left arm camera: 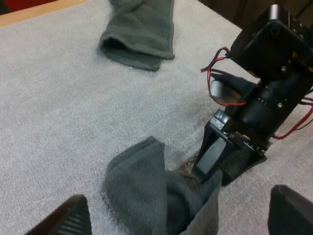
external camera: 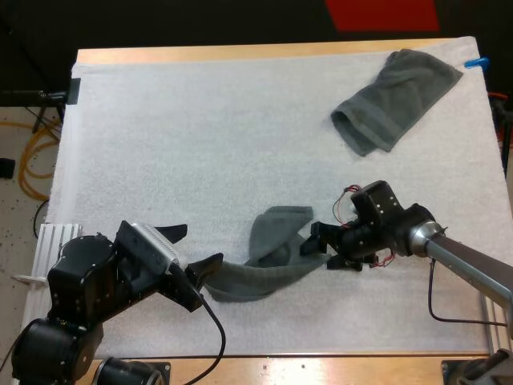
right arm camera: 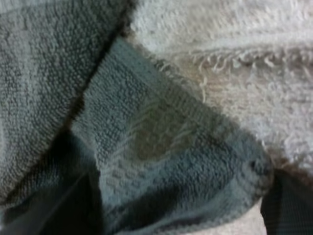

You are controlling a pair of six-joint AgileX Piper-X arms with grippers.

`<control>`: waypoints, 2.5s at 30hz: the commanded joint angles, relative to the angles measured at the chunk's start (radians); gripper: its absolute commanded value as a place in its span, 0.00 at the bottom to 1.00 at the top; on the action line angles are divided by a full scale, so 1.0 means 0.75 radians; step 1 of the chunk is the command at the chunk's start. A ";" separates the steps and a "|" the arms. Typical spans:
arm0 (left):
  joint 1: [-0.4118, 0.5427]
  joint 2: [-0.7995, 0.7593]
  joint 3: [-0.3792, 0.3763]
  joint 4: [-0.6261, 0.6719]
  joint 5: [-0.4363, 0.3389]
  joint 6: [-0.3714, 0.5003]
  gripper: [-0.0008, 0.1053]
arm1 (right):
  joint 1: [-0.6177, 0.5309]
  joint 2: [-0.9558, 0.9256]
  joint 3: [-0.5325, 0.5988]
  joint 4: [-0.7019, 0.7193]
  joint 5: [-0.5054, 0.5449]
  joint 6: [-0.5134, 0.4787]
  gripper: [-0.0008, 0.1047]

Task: Pick towel from pile fold and stack

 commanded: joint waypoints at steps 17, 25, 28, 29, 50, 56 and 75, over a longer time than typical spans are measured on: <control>-0.009 -0.006 -0.004 -0.006 0.010 0.006 0.68 | -0.005 -0.001 -0.001 -0.009 0.095 -0.013 0.01; -0.009 0.004 -0.004 -0.006 -0.005 0.142 0.68 | -0.002 -0.068 -0.001 0.082 0.270 -0.156 0.01; -0.009 0.051 -0.004 -0.005 -0.042 0.169 0.68 | -0.002 -0.105 -0.001 0.129 0.303 -0.193 0.01; -0.009 0.076 -0.004 -0.005 -0.044 0.174 0.68 | -0.002 -0.114 -0.001 0.144 0.313 -0.195 0.01; -0.187 0.832 0.002 0.268 -0.242 0.105 0.68 | -0.002 -0.117 -0.001 0.157 0.391 -0.253 0.01; -0.187 0.958 0.002 0.297 -0.242 0.105 0.68 | -0.002 -0.117 -0.001 0.157 0.391 -0.252 0.01; -0.187 1.102 0.002 0.230 -0.129 0.155 0.01 | -0.002 -0.140 -0.001 0.157 0.405 -0.303 0.01</control>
